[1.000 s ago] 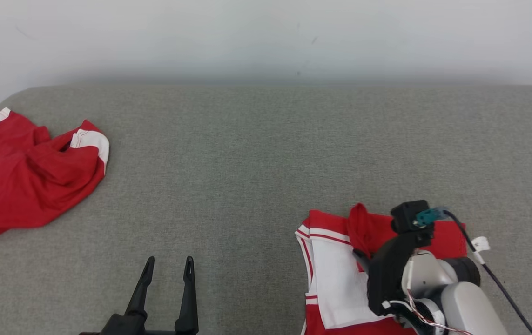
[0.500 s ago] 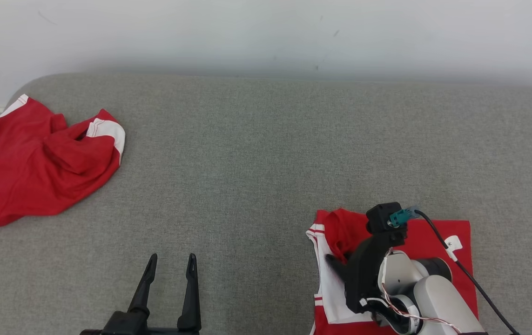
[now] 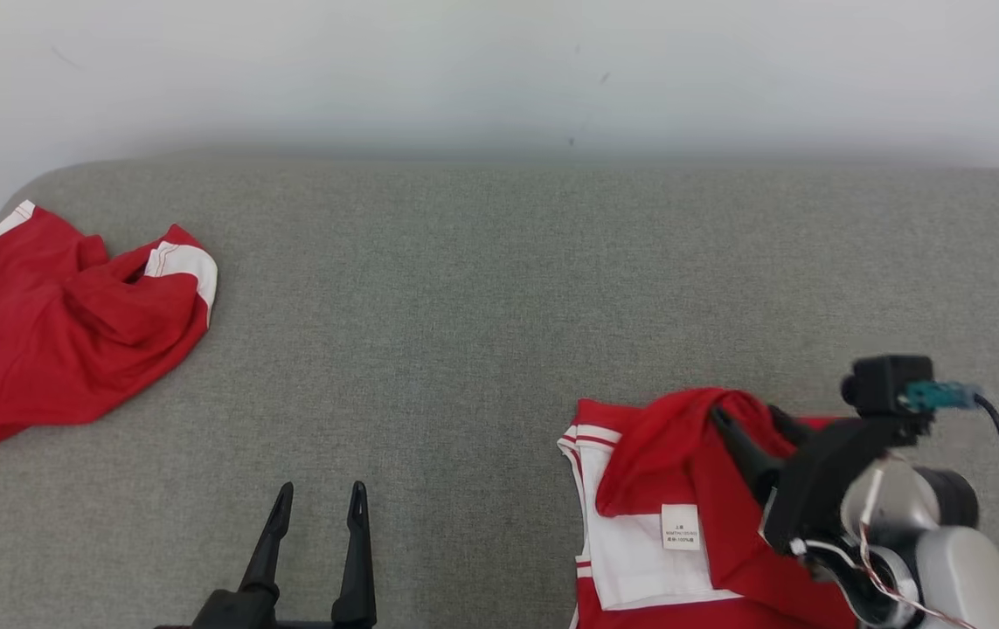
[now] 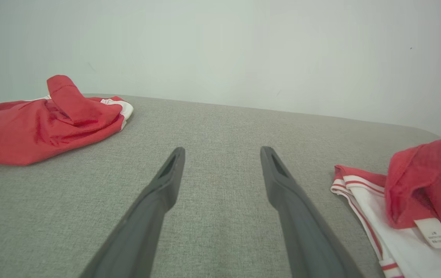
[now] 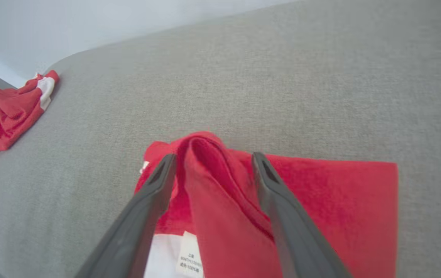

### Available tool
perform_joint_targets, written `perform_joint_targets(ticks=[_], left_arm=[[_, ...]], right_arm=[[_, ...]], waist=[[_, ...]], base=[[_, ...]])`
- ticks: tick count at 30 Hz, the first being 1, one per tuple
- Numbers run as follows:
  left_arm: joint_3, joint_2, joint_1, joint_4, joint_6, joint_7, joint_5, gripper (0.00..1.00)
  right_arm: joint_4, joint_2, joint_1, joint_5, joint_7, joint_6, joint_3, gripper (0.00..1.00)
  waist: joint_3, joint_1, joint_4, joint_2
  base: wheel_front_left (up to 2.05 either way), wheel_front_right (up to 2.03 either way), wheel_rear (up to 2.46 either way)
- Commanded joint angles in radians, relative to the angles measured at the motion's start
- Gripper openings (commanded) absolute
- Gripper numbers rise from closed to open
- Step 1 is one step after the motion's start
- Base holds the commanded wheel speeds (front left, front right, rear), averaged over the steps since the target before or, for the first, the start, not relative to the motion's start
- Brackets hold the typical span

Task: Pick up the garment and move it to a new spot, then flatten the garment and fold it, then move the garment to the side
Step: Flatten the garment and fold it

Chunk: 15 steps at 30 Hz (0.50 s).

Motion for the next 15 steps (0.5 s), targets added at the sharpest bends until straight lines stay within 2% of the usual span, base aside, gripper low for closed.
perform_joint_targets(ticks=[1,5,15], left_arm=[[-0.002,-0.001,0.009,0.002,-0.001,-0.003,-0.003,1.0],[-0.002,-0.001,0.016,0.005,0.0,-0.003,-0.006,1.0],[0.001,-0.001,0.025,0.007,-0.007,-0.003,-0.005,1.0]], right_arm=[[-0.012,0.002,0.037,-0.012,0.012,-0.003,-0.033,1.0],[-0.036,-0.002,0.105,-0.031,0.052,-0.003,-0.073,1.0],[-0.123,0.024,0.196,0.035,0.102,-0.003,-0.025,1.0]], waist=[[-0.007,0.0,-0.003,-0.0001],[-0.018,0.0,-0.007,-0.0001],[-0.035,0.0,-0.011,-0.0001]], base=[[0.0,0.0,0.0],[0.0,0.0,0.0],[0.0,0.0,0.0]])
